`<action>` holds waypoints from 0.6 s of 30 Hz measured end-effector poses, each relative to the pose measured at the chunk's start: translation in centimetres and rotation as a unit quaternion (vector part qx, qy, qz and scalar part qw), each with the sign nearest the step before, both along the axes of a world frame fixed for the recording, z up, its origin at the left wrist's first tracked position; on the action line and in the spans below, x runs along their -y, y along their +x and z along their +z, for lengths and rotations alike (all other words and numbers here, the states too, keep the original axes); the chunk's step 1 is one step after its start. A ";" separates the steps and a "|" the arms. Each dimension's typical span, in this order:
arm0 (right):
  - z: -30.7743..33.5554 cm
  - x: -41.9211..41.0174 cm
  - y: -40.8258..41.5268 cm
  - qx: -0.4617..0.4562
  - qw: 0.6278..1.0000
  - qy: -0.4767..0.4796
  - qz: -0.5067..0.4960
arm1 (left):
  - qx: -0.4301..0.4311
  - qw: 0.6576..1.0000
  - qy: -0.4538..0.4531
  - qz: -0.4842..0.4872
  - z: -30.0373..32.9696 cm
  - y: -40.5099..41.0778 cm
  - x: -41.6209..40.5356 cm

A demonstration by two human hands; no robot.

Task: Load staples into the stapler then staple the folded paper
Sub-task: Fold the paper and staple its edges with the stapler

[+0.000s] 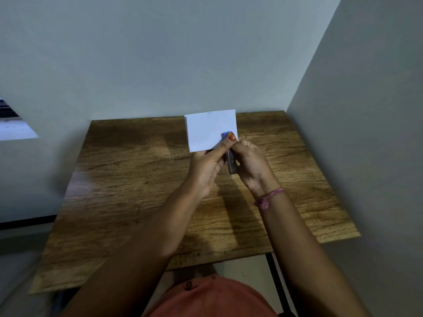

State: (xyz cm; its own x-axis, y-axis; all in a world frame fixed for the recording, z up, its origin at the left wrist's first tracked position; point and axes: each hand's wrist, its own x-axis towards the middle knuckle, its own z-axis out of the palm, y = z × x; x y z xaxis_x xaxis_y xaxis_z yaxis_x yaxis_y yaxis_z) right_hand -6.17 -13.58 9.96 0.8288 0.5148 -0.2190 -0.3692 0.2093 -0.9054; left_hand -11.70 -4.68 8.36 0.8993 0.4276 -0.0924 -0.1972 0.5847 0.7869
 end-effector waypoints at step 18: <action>-1.2 1.8 0.8 -0.114 0.988 0.078 0.063 | -0.127 0.976 0.116 0.132 -0.4 -2.0 -4.7</action>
